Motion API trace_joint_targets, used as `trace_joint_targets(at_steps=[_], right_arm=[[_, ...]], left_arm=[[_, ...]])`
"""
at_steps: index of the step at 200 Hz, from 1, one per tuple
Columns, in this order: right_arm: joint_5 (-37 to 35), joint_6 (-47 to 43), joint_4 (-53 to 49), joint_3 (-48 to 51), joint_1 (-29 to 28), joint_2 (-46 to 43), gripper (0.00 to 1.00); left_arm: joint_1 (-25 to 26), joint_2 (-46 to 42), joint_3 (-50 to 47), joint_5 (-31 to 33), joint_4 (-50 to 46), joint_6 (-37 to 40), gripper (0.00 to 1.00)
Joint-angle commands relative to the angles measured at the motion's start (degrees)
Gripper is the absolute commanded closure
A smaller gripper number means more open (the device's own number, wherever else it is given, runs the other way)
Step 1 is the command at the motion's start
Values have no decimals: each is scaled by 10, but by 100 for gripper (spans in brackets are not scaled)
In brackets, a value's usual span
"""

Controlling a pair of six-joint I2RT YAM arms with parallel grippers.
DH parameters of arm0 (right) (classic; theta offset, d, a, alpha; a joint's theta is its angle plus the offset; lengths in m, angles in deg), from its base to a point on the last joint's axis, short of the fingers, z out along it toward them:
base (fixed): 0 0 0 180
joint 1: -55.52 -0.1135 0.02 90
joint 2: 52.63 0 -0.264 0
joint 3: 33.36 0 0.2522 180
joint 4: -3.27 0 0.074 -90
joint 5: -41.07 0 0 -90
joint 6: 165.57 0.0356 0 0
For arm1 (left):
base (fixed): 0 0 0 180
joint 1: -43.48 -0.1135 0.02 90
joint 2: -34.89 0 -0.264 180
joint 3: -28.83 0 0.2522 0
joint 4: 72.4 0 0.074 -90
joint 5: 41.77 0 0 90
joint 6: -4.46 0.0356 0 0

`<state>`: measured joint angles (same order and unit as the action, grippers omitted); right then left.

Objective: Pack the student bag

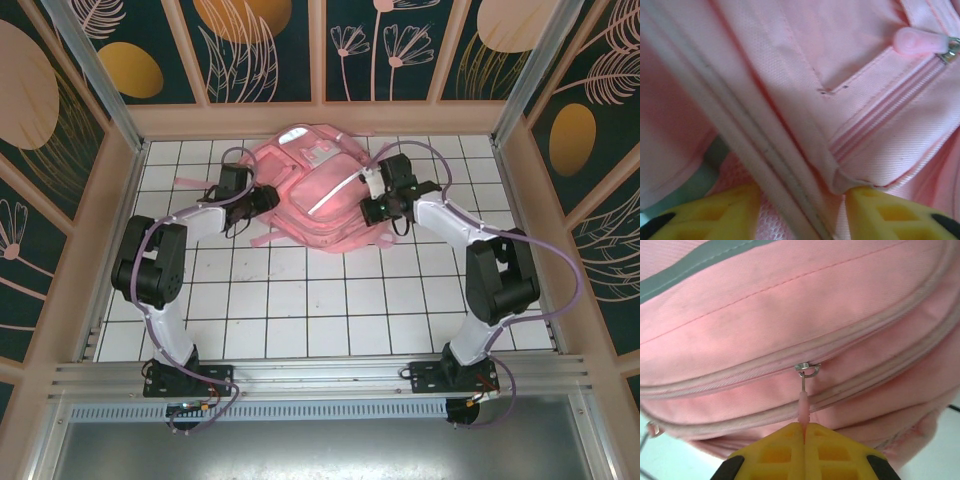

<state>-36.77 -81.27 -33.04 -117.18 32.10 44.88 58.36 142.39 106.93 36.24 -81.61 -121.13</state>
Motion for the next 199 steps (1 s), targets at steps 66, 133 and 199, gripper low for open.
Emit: trace_joint_targets(at_steps=[66,133,199], right_arm=[[150,62,18,30,15,-6,100],[273,134,114,80,-37,-21,100],[259,146,118,105,-29,-18,100]], left_arm=[[-11,-170,-124,-64,48,-147,1],[70,-227,-236,-48,223,-336,1],[91,-97,-206,-32,297,-365,15]])
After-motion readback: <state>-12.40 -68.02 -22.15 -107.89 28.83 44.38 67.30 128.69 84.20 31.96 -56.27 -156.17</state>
